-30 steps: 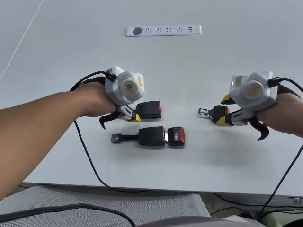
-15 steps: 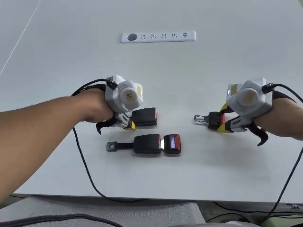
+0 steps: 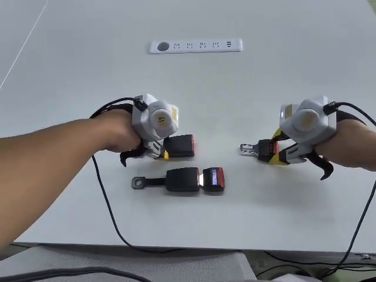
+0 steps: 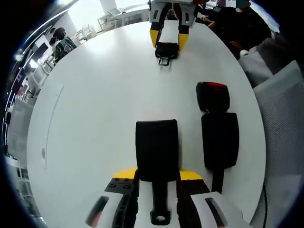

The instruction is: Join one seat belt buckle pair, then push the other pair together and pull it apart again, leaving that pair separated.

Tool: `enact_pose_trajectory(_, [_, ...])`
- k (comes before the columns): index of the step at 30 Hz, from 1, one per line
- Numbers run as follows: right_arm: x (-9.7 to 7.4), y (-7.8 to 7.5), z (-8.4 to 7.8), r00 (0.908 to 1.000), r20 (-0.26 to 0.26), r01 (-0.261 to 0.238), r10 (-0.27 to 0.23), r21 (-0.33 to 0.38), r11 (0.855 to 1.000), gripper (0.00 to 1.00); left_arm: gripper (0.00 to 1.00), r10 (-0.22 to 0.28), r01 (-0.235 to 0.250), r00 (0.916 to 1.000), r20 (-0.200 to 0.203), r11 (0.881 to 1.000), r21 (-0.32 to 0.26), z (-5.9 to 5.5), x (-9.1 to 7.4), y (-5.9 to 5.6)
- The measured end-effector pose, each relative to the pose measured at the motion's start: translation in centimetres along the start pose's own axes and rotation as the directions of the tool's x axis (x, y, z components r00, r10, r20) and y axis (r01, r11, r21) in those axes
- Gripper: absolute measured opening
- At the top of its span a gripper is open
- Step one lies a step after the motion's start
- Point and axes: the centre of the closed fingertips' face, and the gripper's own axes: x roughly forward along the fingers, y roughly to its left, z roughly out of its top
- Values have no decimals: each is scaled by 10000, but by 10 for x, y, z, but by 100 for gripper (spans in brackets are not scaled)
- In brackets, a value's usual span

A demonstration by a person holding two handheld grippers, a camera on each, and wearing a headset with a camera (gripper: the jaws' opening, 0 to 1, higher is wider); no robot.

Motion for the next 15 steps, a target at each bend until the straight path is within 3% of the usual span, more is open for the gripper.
enact_pose_trajectory(15, [15, 5, 33, 9998, 191, -11, 23, -594, 9982, 32, 30, -150, 166, 9986, -512, 9994, 297, -1, 0, -1])
